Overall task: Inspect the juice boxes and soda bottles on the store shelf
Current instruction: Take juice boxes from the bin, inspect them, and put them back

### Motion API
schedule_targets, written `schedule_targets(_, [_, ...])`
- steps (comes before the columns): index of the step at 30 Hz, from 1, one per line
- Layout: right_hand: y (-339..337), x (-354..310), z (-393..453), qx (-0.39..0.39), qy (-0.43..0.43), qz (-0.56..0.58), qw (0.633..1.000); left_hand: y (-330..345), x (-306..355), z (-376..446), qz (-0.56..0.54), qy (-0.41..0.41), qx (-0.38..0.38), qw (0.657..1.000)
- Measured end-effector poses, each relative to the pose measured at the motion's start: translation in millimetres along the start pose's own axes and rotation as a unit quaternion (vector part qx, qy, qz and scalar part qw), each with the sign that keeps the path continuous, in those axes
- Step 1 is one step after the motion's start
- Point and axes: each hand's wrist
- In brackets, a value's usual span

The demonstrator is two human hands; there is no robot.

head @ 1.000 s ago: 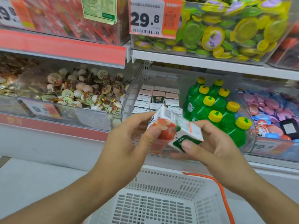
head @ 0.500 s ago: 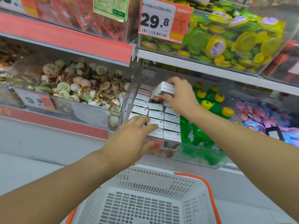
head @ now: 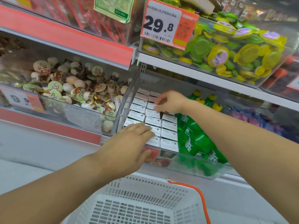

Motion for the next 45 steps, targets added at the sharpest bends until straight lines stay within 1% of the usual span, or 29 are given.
schedule_targets(4, [-10, 0, 8, -0.023, 0.005, -0.006, 1.000, 1, -2, 0, -0.007, 0.003, 0.007, 1.000])
schedule_targets(8, [-18, 6, 21, 0.012, -0.011, -0.002, 1.000, 3, -3, 1, -0.012, 0.003, 0.010, 1.000])
schedule_targets(13, [-21, 11, 38, -0.043, -0.017, -0.059, 0.997, 4, -5, 1, -0.014, 0.007, 0.014, 1.000])
schedule_targets(15, [-24, 13, 40, -0.050, -0.022, -0.065, 0.996, 5, -6, 1, -0.014, 0.010, 0.019, 1.000])
schedule_targets(19, [-25, 18, 41, -0.044, -0.038, -0.059, 0.997, 5, -6, 0, -0.016, 0.007, 0.018, 1.000])
schedule_targets(24, [-24, 12, 42, -0.040, -0.023, -0.107, 0.993, 2, -4, -1, -0.024, 0.010, 0.024, 0.999])
schedule_targets(29, [-17, 4, 38, -0.015, -0.009, -0.116, 0.993, 2, -5, -1, -0.024, 0.012, 0.027, 0.999])
schedule_targets(34, [-19, -3, 1, 0.052, -0.039, -0.100, 0.993, 3, -4, -3, -0.031, 0.008, 0.017, 0.999])
schedule_targets(36, [-16, -5, -20, 0.107, -0.063, -0.115, 0.986, -2, -2, -4, -0.068, 0.000, 0.013, 0.998])
schedule_targets(37, [-13, -6, -33, 0.144, -0.083, -0.116, 0.979, -5, 0, -5, -0.106, -0.009, 0.016, 0.994])
schedule_targets(39, [-4, -6, -64, 0.214, -0.133, -0.087, 0.964, -14, 4, -7, -0.192, -0.037, 0.047, 0.980])
schedule_targets(41, [10, -4, -98, 0.261, -0.177, -0.030, 0.948, -19, 8, -9, -0.245, -0.055, 0.111, 0.962])
schedule_targets(43, [25, -1, -129, 0.282, -0.194, 0.018, 0.939, -22, 14, -11, -0.278, -0.058, 0.167, 0.944])
schedule_targets(45, [40, 2, -157, 0.281, -0.201, 0.069, 0.936, -25, 24, -13, -0.302, -0.045, 0.183, 0.934])
Point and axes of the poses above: each hand's wrist, its own z-axis towards the middle knuckle, its own y-axis out of the palm, x = y × z, and after that the axes turned 15 degrees about -x, right-handed
